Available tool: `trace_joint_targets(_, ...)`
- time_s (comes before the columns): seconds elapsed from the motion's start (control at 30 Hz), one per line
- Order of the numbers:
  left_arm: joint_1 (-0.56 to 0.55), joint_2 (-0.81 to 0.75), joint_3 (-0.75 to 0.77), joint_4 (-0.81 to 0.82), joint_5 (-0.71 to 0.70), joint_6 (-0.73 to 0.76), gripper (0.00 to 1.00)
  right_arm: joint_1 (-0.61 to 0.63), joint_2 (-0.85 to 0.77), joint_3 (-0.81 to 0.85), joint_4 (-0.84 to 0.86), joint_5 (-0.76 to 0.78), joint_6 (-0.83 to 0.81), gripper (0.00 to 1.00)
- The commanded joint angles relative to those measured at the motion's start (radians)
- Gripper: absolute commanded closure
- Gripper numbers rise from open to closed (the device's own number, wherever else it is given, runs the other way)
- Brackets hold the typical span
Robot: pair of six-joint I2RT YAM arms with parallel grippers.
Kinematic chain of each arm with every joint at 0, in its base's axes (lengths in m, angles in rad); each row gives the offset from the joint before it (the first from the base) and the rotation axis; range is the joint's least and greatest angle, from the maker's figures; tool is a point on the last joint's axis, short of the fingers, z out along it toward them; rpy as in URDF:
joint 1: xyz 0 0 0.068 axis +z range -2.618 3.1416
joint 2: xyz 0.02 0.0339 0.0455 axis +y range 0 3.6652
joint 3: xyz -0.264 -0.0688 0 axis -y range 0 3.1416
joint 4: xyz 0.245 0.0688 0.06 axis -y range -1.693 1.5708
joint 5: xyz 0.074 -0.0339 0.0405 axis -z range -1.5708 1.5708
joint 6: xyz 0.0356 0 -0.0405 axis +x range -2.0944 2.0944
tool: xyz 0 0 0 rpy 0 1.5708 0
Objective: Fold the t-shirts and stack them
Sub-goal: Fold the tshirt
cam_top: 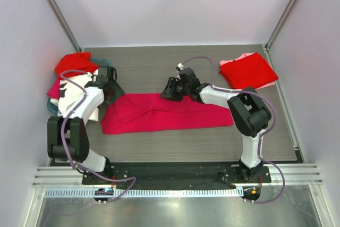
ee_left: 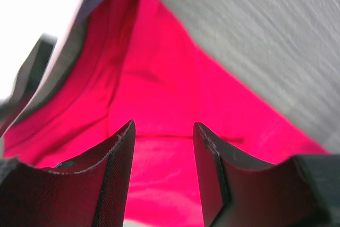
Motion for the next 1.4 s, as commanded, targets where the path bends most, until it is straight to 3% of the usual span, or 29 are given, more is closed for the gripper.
trace_joint_targets(0.0, 0.008, 0.079, 0.105, 0.028, 0.004, -0.018, 0.51, 0.013, 0.058, 0.092, 0.130, -0.095, 0.058, 0.53)
trace_joint_targets(0.3, 0.008, 0.309, 0.272, -0.058, -0.030, -0.009, 0.53, 0.061, 0.265, 0.336, 0.052, -0.200, -0.003, 0.50)
trace_joint_targets(0.5, 0.008, 0.373, 0.254, -0.068, -0.031, -0.009, 0.53, 0.075, 0.347, 0.382, 0.038, -0.237, -0.002, 0.50)
trace_joint_targets(0.63, 0.008, 0.421, 0.287, -0.136, -0.142, -0.003, 0.53, 0.076, 0.359, 0.378, 0.014, -0.241, -0.025, 0.51)
trace_joint_targets(0.77, 0.008, 0.452, 0.309, -0.159, -0.171, 0.008, 0.53, 0.079, 0.357, 0.369, 0.021, -0.264, -0.030, 0.60)
trace_joint_targets(0.93, 0.008, 0.458, 0.303, -0.158, -0.192, 0.011, 0.53, 0.078, 0.327, 0.359, 0.026, -0.298, -0.039, 0.82)
trace_joint_targets(0.97, 0.010, 0.458, 0.303, -0.158, -0.192, 0.009, 0.53, 0.078, 0.322, 0.355, 0.032, -0.307, -0.036, 0.90)
trace_joint_targets(1.07, 0.008, 0.461, 0.307, -0.155, -0.192, 0.014, 0.53, 0.078, 0.296, 0.321, 0.069, -0.351, -0.022, 0.99)
trace_joint_targets(1.37, 0.008, 0.463, 0.297, -0.138, -0.217, 0.017, 0.53, 0.076, 0.161, 0.116, 0.127, -0.417, -0.028, 0.93)
